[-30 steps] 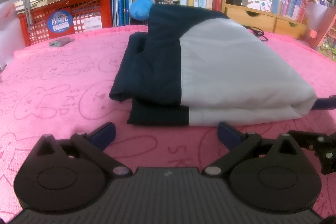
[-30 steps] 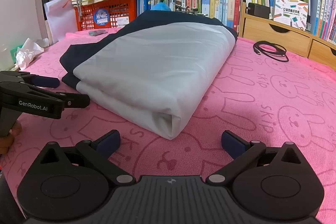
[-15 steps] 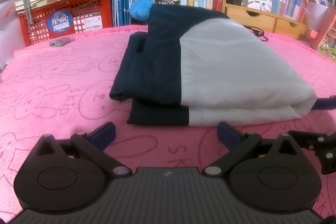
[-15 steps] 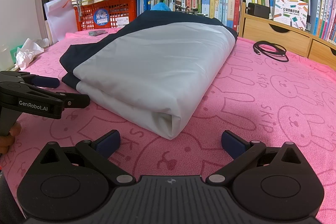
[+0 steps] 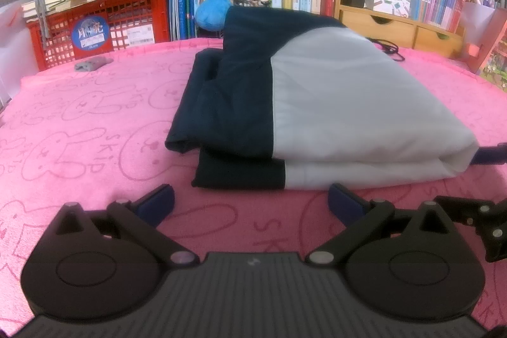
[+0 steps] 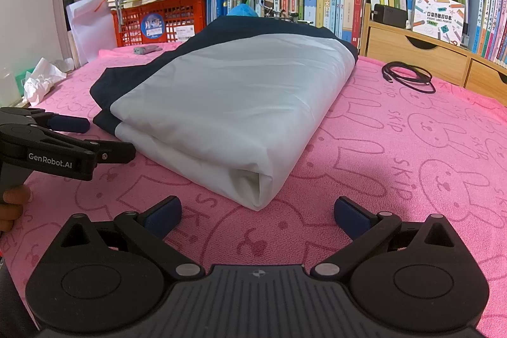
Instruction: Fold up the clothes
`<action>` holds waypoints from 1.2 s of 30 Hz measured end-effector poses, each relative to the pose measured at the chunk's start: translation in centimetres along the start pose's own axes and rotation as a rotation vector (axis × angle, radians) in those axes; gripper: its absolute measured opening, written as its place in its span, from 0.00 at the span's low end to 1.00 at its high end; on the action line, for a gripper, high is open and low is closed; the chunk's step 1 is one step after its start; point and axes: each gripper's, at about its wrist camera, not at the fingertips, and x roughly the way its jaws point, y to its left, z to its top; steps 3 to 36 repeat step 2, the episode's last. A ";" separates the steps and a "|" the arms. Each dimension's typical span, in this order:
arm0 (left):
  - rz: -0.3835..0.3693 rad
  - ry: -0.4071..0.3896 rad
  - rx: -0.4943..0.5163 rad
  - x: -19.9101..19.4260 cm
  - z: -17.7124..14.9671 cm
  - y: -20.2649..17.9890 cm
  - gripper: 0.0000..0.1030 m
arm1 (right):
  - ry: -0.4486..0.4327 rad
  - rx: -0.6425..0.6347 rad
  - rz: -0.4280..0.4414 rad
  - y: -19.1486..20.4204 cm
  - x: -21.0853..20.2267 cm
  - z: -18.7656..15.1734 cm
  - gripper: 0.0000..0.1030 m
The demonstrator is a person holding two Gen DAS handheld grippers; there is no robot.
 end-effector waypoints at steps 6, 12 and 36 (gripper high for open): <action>0.000 0.000 0.000 0.0 0.0 0.0 1.00 | 0.000 0.000 0.000 0.0 0.0 0.0 1.00; 0.000 0.000 0.000 0.0 0.0 0.0 1.00 | 0.000 0.000 0.000 0.0 0.0 0.0 1.00; 0.000 0.000 0.000 0.0 0.0 0.0 1.00 | 0.000 0.000 0.000 0.0 0.0 0.0 1.00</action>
